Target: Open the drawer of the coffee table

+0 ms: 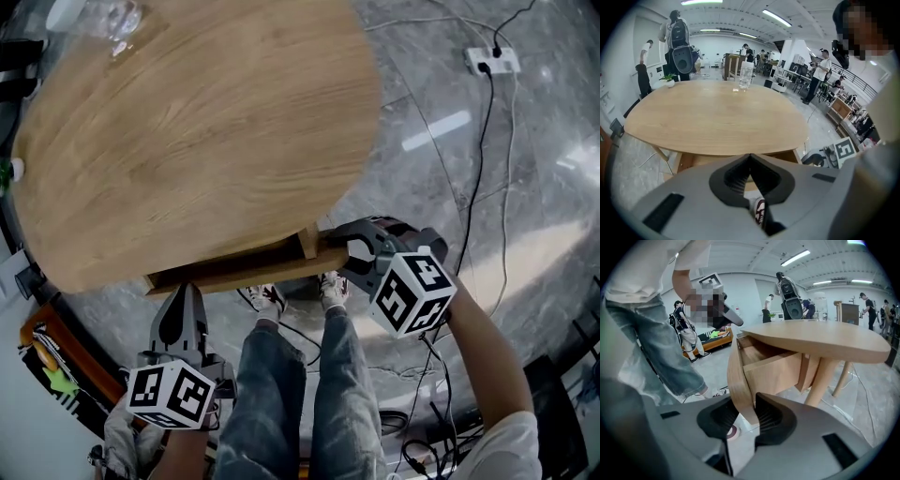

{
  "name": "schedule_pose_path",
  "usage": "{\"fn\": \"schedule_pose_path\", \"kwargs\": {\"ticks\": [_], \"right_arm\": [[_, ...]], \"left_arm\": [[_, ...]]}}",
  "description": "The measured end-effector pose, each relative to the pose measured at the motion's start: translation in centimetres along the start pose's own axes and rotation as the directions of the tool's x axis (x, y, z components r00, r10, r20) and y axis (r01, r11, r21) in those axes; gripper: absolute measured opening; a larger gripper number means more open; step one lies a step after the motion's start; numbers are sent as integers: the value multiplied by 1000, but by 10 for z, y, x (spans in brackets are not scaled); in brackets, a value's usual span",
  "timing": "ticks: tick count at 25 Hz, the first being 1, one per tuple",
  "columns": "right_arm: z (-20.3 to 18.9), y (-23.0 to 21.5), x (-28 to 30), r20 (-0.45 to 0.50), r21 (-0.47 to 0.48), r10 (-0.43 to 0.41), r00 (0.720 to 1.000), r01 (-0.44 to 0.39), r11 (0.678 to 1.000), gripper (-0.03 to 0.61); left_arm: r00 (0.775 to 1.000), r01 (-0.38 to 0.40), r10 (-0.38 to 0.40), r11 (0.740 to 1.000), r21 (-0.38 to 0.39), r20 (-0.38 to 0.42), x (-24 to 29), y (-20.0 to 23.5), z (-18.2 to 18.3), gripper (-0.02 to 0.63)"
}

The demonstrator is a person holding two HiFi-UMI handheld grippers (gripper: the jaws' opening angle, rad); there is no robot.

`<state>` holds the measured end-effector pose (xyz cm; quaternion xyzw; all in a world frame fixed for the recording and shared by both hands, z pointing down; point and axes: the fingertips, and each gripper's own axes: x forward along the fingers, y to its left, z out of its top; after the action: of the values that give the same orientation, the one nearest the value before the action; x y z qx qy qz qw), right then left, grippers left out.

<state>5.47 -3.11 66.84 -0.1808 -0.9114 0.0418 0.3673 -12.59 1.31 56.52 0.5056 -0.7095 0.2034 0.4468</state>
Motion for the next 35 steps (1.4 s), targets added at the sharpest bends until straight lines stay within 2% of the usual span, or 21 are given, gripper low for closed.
{"fn": "schedule_pose_path", "kwargs": {"ticks": [7, 11, 14, 19, 24, 28, 35], "right_arm": [[-7, 33, 2, -7, 22, 16, 1000, -16, 1000, 107], [-6, 35, 1, -13, 15, 13, 1000, -13, 1000, 107], [-8, 34, 0, -23, -10, 18, 1000, -18, 1000, 103], [-16, 53, -5, -101, -135, 78, 992, -92, 987, 87], [-22, 69, -8, -114, -107, 102, 988, -114, 988, 91], [-26, 75, -5, -145, -137, 116, 983, -136, 981, 89], [-36, 87, -7, -183, -175, 120, 976, -152, 973, 86]], "left_arm": [[1000, 1, -1, 1000, 20, 5, -5, 4, -3, -6], [1000, 4, -5, 1000, 26, 8, -9, 3, -3, -6], [1000, -12, 12, 1000, 10, 1, -12, 5, -8, -6], [1000, -5, 5, 1000, 5, 1, -16, 11, -18, -6], [1000, -9, 8, 999, -46, -5, -17, 17, -28, -6], [1000, -21, 21, 996, -89, -5, -16, 20, -32, -6], [1000, -17, 17, 997, -81, -2, -18, 25, -35, -6]]}}
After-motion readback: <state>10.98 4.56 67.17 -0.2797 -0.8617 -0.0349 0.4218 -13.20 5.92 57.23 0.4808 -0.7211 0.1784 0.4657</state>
